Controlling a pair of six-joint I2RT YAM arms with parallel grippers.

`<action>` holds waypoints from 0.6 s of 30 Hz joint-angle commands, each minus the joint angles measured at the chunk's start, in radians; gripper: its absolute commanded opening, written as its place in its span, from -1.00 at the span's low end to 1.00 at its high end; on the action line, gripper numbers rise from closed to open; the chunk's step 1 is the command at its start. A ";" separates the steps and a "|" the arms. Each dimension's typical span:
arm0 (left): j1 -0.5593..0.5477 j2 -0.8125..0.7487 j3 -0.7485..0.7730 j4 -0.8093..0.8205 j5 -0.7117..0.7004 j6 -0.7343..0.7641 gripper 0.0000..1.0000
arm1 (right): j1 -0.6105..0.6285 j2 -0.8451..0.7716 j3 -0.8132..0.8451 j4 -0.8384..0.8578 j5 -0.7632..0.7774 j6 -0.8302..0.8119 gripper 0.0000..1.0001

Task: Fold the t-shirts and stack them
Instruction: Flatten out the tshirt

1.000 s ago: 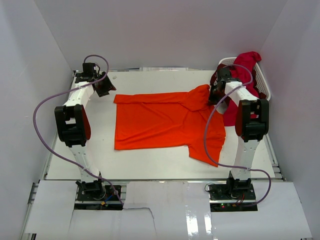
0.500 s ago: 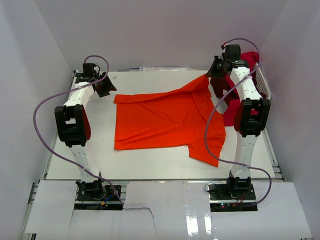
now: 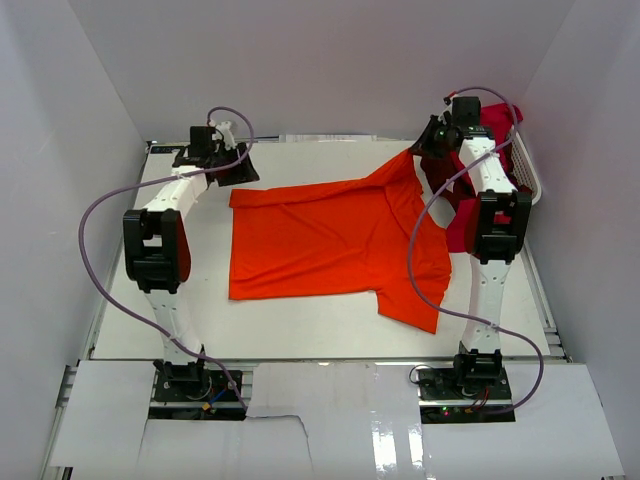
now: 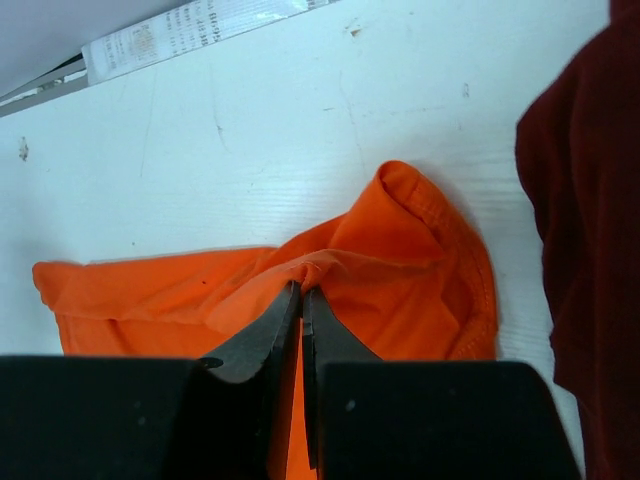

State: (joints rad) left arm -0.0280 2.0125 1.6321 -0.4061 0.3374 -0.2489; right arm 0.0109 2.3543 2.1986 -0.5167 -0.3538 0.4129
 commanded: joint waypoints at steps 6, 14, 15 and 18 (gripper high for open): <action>-0.032 -0.006 -0.004 0.194 0.124 0.465 0.02 | 0.003 0.030 0.041 0.064 -0.051 0.006 -0.85; -0.041 -0.044 -0.132 0.319 0.163 0.799 0.01 | 0.001 0.016 0.036 0.044 -0.047 -0.037 -0.85; -0.047 -0.041 -0.141 0.320 0.154 0.860 0.01 | 0.001 0.013 0.035 0.037 -0.047 -0.037 -0.85; -0.055 -0.040 -0.153 0.291 0.138 0.940 0.01 | 0.001 0.010 0.036 0.026 -0.051 -0.039 -0.85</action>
State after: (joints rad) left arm -0.0692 2.0197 1.4918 -0.1295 0.4599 0.5133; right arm 0.0151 2.3871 2.2051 -0.4980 -0.3779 0.3923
